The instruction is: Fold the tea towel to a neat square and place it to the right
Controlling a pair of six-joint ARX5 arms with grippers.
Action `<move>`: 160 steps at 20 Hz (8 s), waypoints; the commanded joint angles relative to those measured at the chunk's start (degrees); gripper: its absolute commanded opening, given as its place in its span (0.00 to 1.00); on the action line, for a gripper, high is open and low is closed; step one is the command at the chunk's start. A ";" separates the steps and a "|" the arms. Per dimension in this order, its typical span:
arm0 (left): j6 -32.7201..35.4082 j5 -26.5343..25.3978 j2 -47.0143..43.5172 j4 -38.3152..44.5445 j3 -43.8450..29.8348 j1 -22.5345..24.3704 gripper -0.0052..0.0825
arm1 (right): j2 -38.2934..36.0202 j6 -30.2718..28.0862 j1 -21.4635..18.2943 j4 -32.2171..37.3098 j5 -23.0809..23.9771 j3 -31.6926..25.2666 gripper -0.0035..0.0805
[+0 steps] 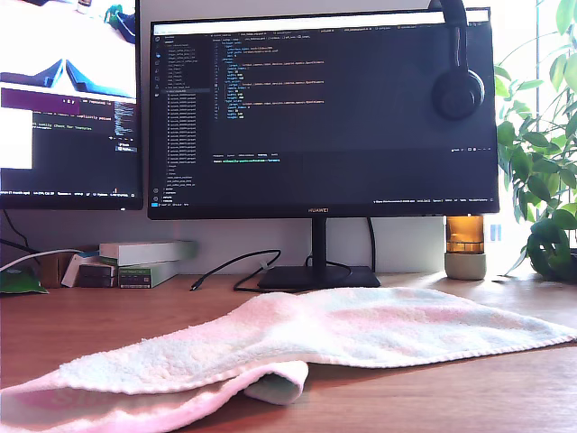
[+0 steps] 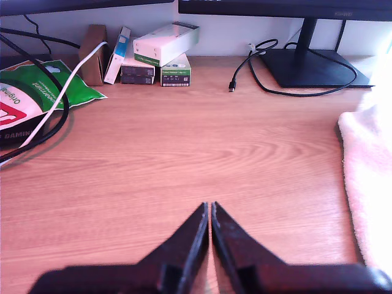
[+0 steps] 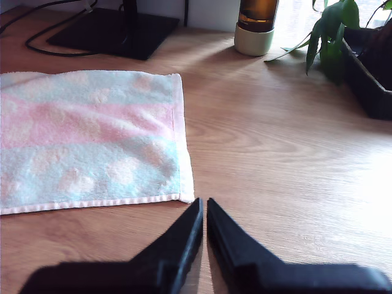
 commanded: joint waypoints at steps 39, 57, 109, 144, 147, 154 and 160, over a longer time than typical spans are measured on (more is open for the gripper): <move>8.85 11.63 53.29 -19.06 33.18 -24.30 0.05 | 20.81 23.78 22.84 2.27 -18.93 9.62 0.03; 10.01 14.88 71.65 -17.88 33.79 -25.14 0.48 | 53.59 5.57 24.46 2.71 -16.79 21.68 0.03; 9.62 18.71 78.51 -17.94 49.24 -37.83 0.04 | 72.41 -27.65 50.21 30.10 -1.79 31.34 0.35; 2.16 5.11 56.57 -8.92 35.47 -38.80 0.29 | 72.41 -27.15 37.62 30.40 -0.24 33.62 0.03; -0.52 3.10 52.63 -2.84 30.45 -39.63 0.28 | 72.41 -27.15 35.69 27.58 -0.28 36.98 0.03; -5.68 1.29 57.07 9.16 25.59 -44.96 0.28 | 72.41 -27.17 32.76 24.15 -0.28 40.35 0.03; -7.21 0.70 66.58 16.00 25.51 -47.43 0.55 | 72.41 -27.19 32.26 22.51 -0.28 40.35 0.03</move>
